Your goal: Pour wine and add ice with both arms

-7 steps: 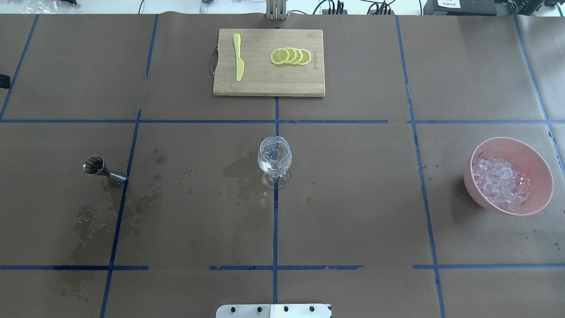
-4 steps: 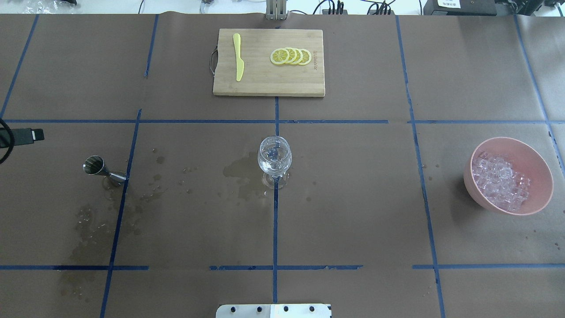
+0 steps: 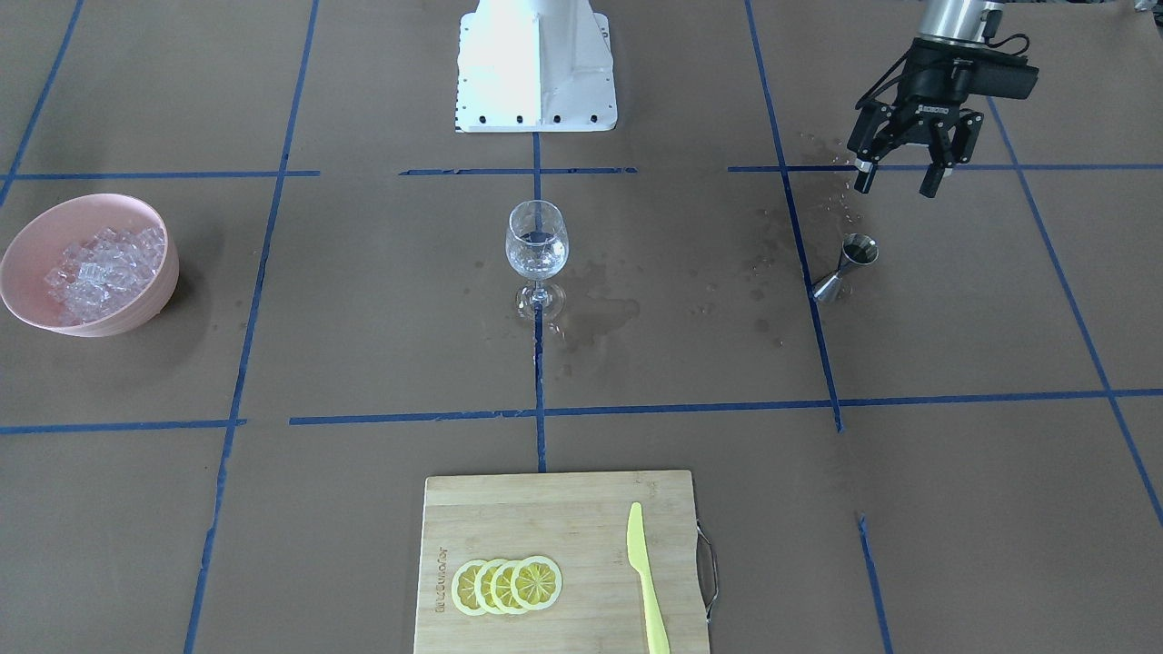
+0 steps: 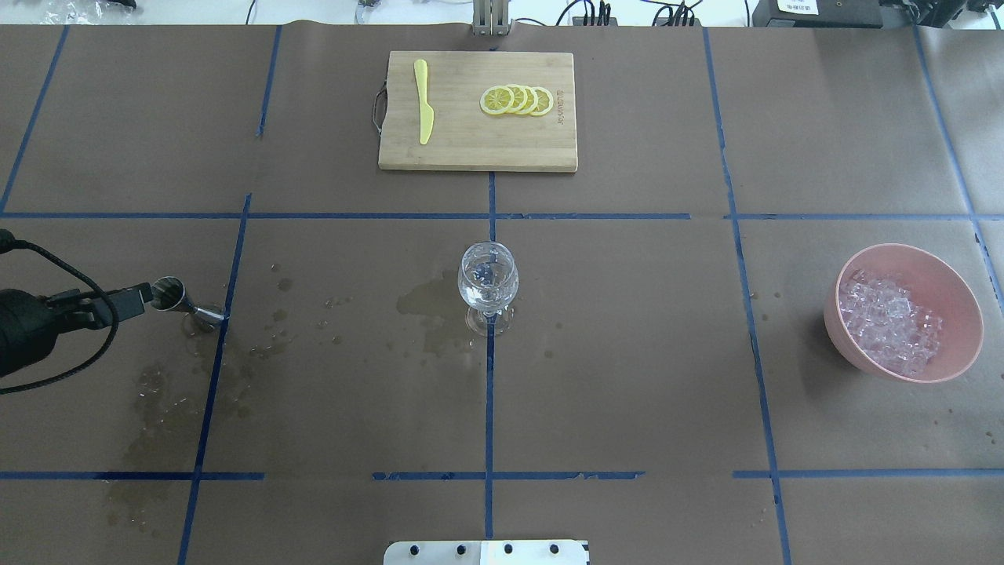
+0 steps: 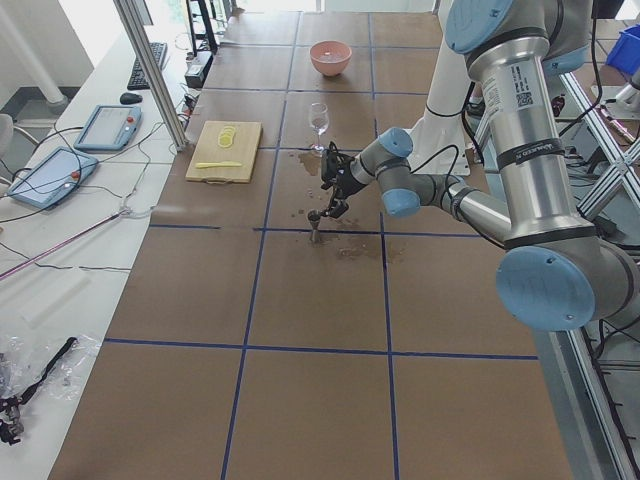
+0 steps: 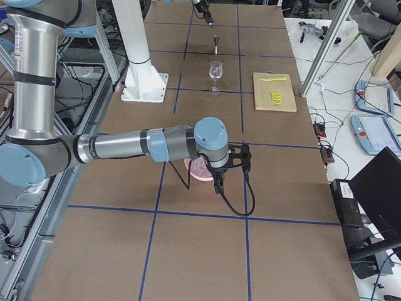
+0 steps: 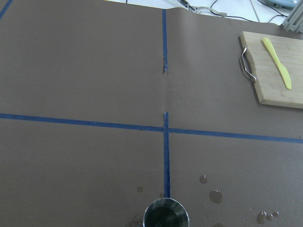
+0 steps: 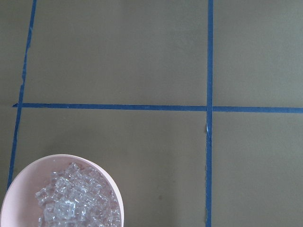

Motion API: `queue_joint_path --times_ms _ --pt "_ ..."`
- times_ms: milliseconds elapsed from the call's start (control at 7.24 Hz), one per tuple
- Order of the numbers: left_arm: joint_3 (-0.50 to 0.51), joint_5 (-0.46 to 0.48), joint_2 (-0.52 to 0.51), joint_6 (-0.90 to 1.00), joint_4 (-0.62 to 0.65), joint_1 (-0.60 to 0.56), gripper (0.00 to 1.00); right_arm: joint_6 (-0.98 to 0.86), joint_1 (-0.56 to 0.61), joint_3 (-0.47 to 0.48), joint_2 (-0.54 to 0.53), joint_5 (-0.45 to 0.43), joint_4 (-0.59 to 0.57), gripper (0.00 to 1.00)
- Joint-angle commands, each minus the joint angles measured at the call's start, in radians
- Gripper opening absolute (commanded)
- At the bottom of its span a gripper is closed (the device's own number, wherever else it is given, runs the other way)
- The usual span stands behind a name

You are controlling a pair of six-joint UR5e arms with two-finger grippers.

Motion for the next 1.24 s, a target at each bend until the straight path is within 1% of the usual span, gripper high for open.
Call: queue_joint_path --times_ms 0,138,276,415,829,1106 --pt "0.008 0.247 -0.005 -0.134 0.084 0.183 1.0 0.0 0.0 0.003 0.002 0.004 0.0 1.0" --pt "0.031 0.322 -0.007 -0.179 0.101 0.22 1.0 0.0 -0.002 0.006 0.002 0.004 0.0 1.0" --pt "0.087 0.413 -0.017 -0.201 0.103 0.252 0.99 0.0 -0.002 0.007 0.002 0.004 0.0 1.0" --pt "0.14 0.469 -0.051 -0.21 0.103 0.26 0.99 0.0 -0.003 0.007 0.002 0.004 0.0 1.0" --pt "0.258 0.58 -0.129 -0.255 0.103 0.286 0.99 0.0 -0.008 0.006 0.004 0.004 -0.002 1.0" --pt "0.26 0.604 -0.133 -0.264 0.103 0.286 0.99 -0.002 -0.023 0.0 0.005 -0.005 -0.003 1.0"
